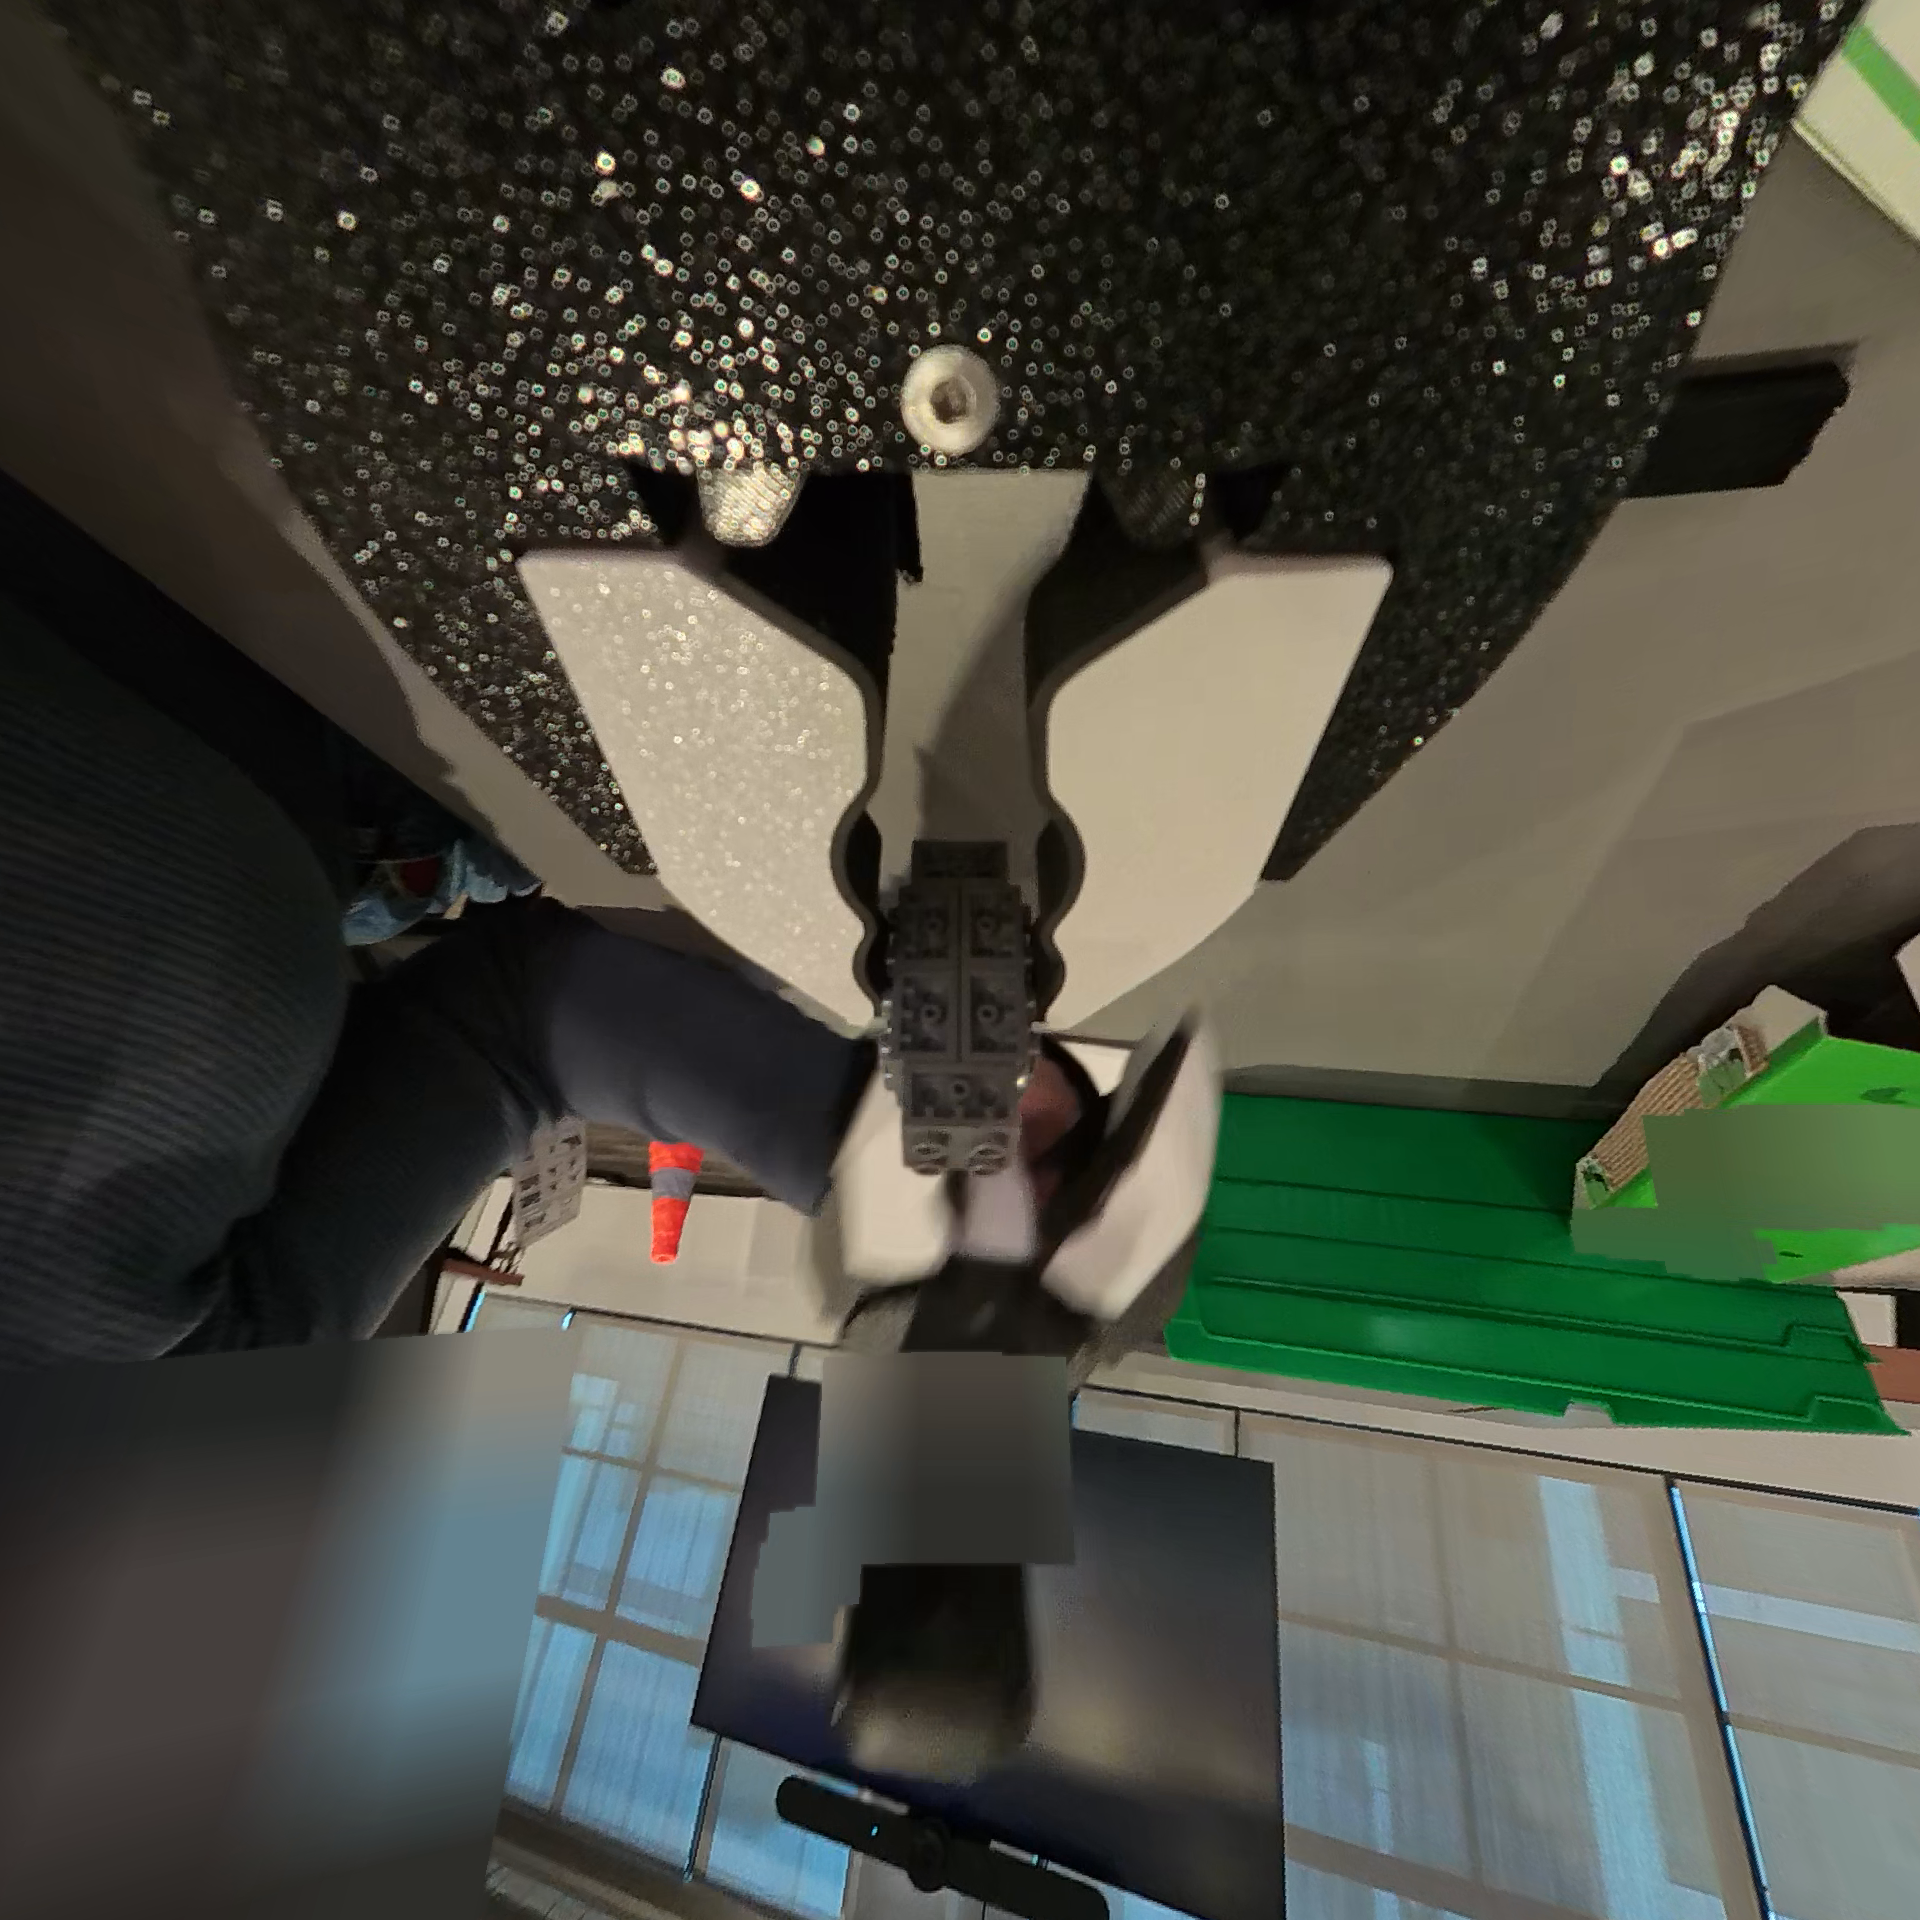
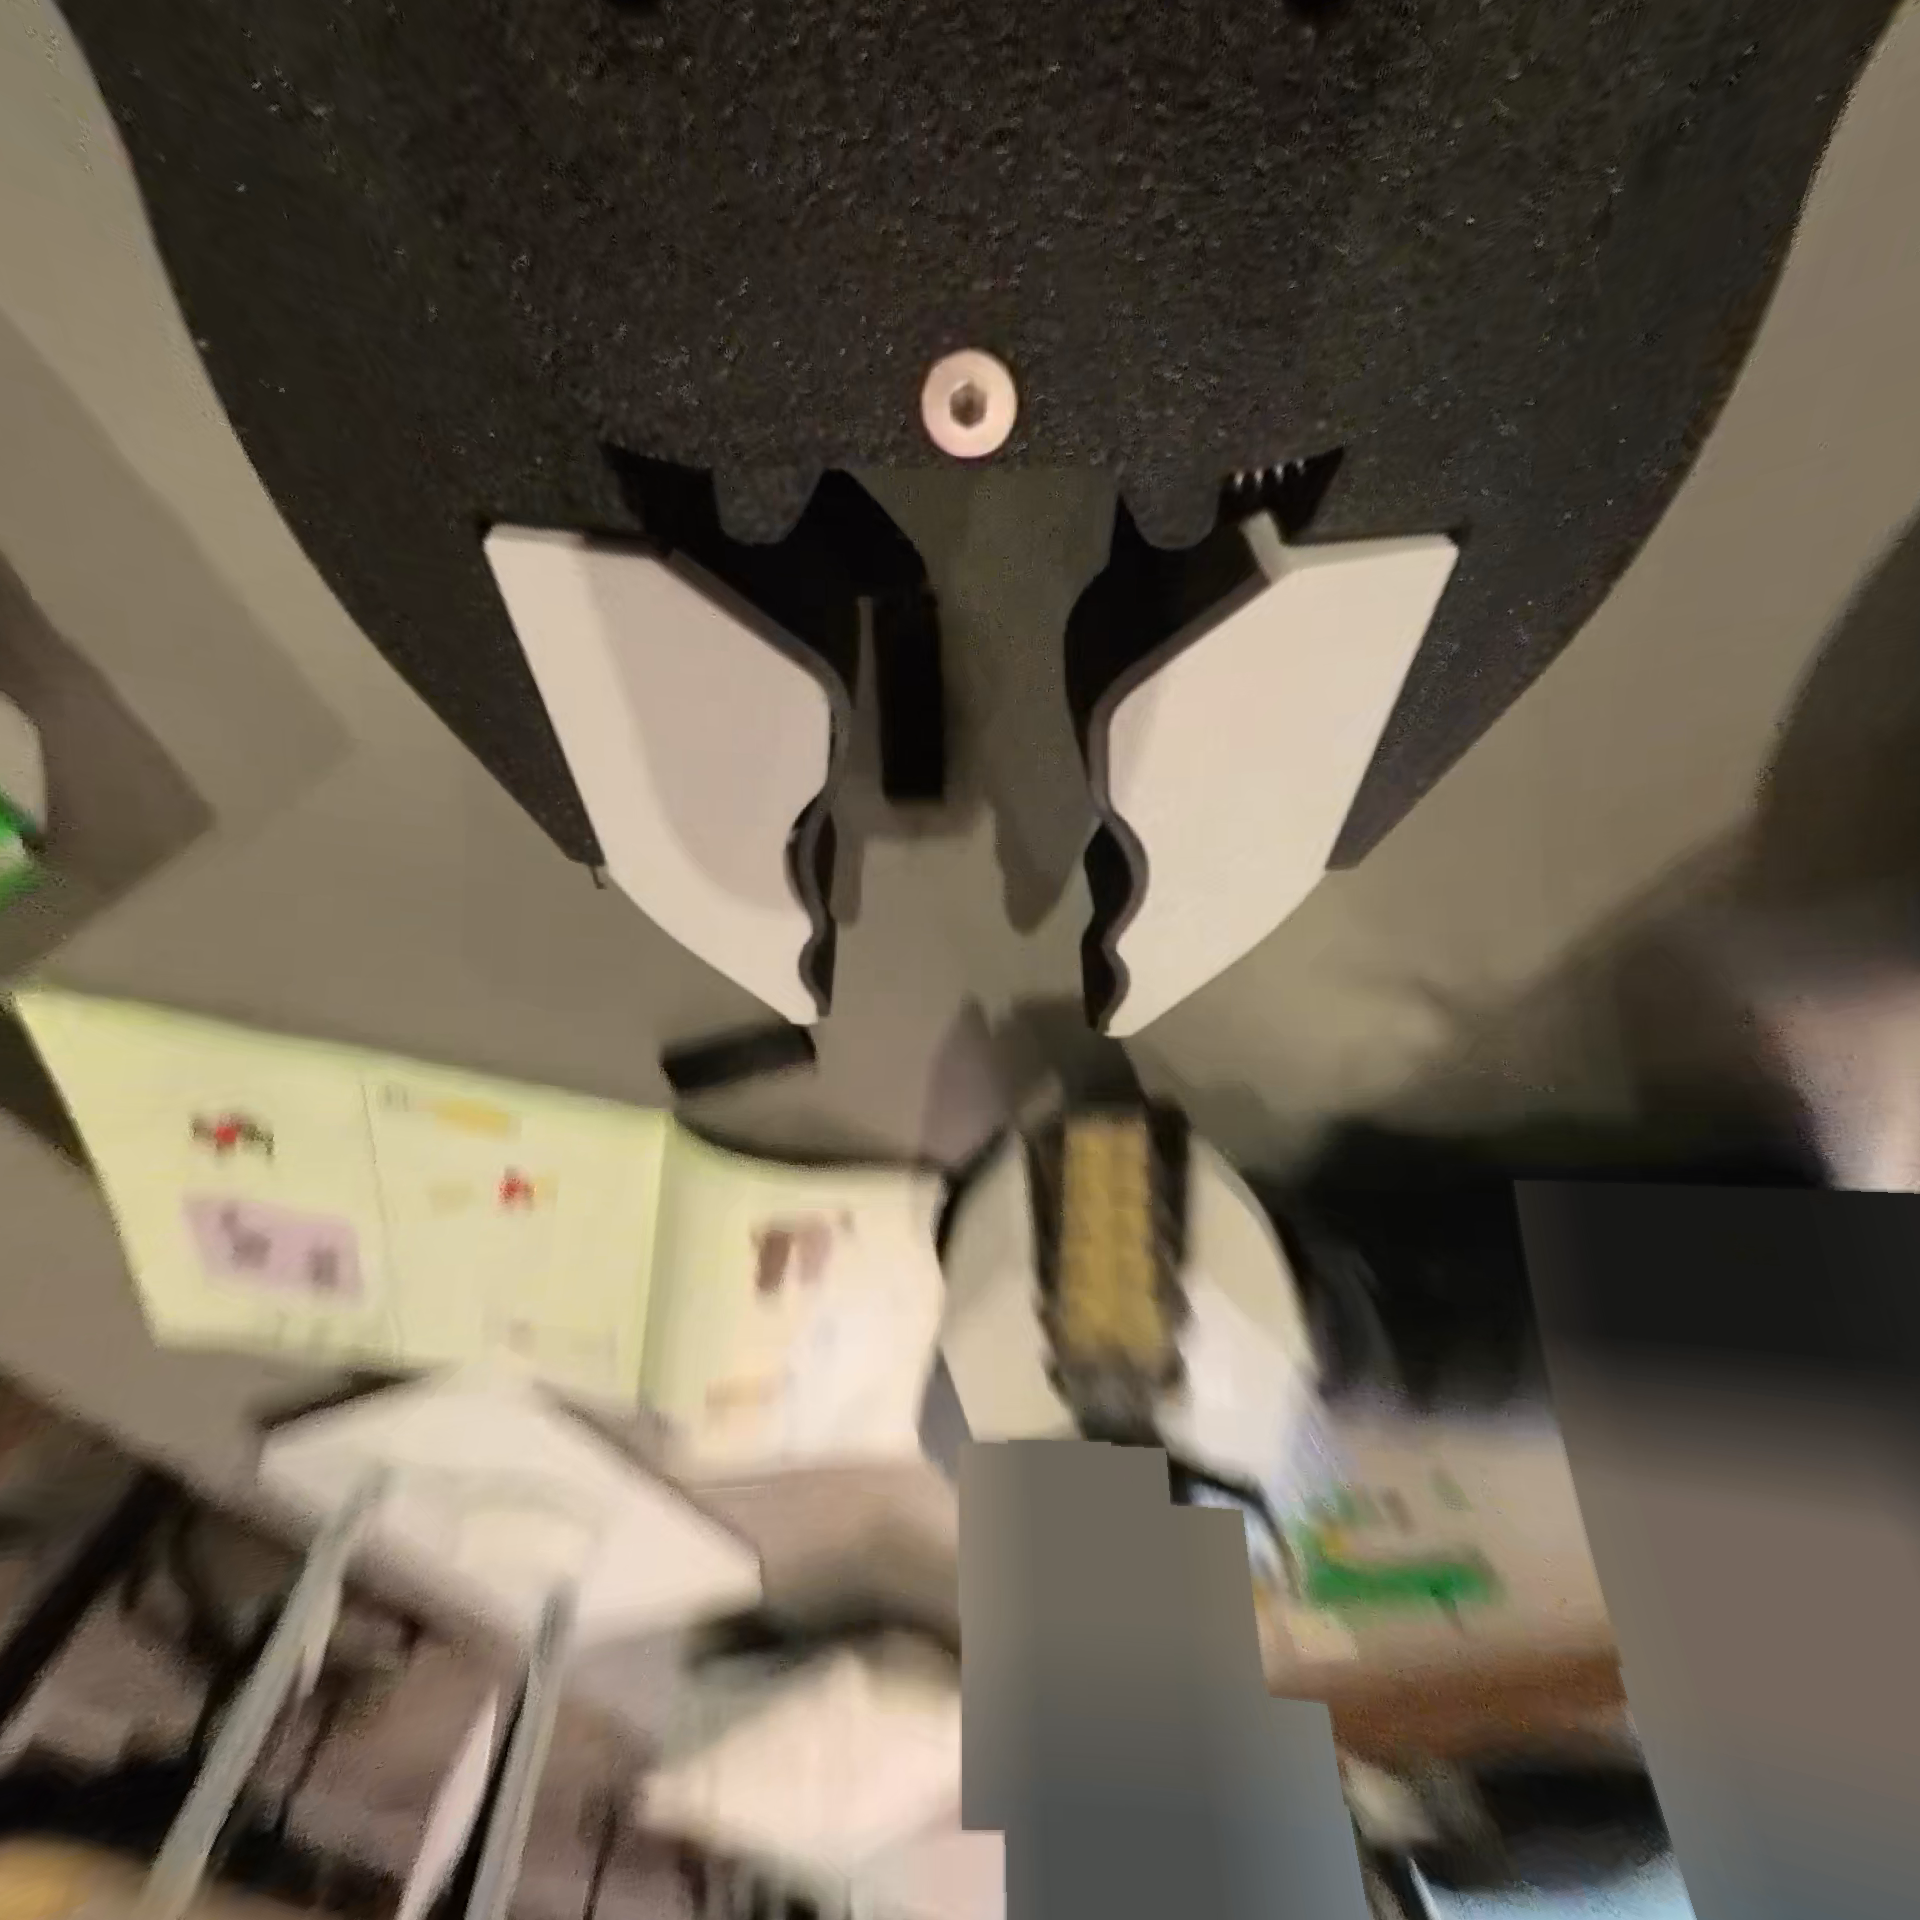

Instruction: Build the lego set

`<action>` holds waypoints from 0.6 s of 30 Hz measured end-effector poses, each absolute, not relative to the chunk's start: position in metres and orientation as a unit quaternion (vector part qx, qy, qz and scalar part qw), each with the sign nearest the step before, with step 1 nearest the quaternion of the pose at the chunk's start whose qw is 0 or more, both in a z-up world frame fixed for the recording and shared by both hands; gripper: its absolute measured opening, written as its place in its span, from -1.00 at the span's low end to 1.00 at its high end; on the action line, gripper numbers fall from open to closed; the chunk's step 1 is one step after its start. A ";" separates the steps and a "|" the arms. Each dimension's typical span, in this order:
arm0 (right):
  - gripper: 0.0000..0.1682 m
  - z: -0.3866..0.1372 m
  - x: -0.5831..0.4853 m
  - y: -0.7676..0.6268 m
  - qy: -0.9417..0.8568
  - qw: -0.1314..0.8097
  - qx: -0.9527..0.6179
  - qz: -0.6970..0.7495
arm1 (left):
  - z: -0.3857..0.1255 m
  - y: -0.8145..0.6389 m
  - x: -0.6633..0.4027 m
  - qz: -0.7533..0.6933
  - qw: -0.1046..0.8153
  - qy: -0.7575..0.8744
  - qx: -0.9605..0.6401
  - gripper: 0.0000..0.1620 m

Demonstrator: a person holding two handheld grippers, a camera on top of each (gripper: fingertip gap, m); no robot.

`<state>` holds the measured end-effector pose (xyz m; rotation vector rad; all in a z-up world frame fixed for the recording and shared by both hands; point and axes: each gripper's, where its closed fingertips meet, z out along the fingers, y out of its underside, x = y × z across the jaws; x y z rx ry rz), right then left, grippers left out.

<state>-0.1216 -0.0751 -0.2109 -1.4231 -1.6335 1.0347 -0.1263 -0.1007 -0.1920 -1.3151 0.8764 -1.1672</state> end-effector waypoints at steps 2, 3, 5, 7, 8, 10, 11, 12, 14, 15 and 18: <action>-0.47 -0.189 -0.129 -0.087 -0.610 0.385 -0.525 0.451 | -0.193 -0.100 -0.124 -0.486 0.558 0.375 -0.559 -0.69; -0.47 -0.185 -0.132 -0.090 -0.607 0.391 -0.519 0.458 | -0.194 -0.100 -0.123 -0.481 0.559 0.377 -0.560 -0.69; -0.51 -0.186 -0.136 -0.097 -0.616 0.389 -0.511 0.457 | -0.196 -0.099 -0.120 -0.472 0.559 0.384 -0.563 -0.69; -0.53 -0.190 -0.141 -0.104 -0.624 0.379 -0.506 0.459 | -0.199 -0.100 -0.118 -0.465 0.556 0.392 -0.567 -0.69; -0.54 -0.192 -0.143 -0.107 -0.625 0.374 -0.506 0.462 | -0.200 -0.100 -0.116 -0.463 0.554 0.395 -0.568 -0.69; -0.55 -0.193 -0.146 -0.108 -0.621 0.373 -0.506 0.468 | -0.201 -0.100 -0.116 -0.461 0.553 0.397 -0.570 -0.69; -0.57 -0.192 -0.145 -0.107 -0.619 0.375 -0.506 0.470 | -0.200 -0.100 -0.116 -0.463 0.553 0.395 -0.569 -0.69; -0.63 -0.190 -0.145 -0.107 -0.615 0.378 -0.504 0.474 | -0.200 -0.099 -0.117 -0.465 0.553 0.394 -0.568 -0.69; -0.69 -0.186 -0.144 -0.106 -0.611 0.388 -0.500 0.476 | -0.201 -0.099 -0.116 -0.465 0.553 0.394 -0.569 -0.68; -0.69 -0.187 -0.144 -0.106 -0.614 0.390 -0.499 0.472 | -0.202 -0.100 -0.116 -0.463 0.551 0.396 -0.569 -0.68; -0.69 -0.192 -0.144 -0.107 -0.626 0.385 -0.498 0.460 | -0.205 -0.101 -0.112 -0.456 0.544 0.409 -0.573 -0.68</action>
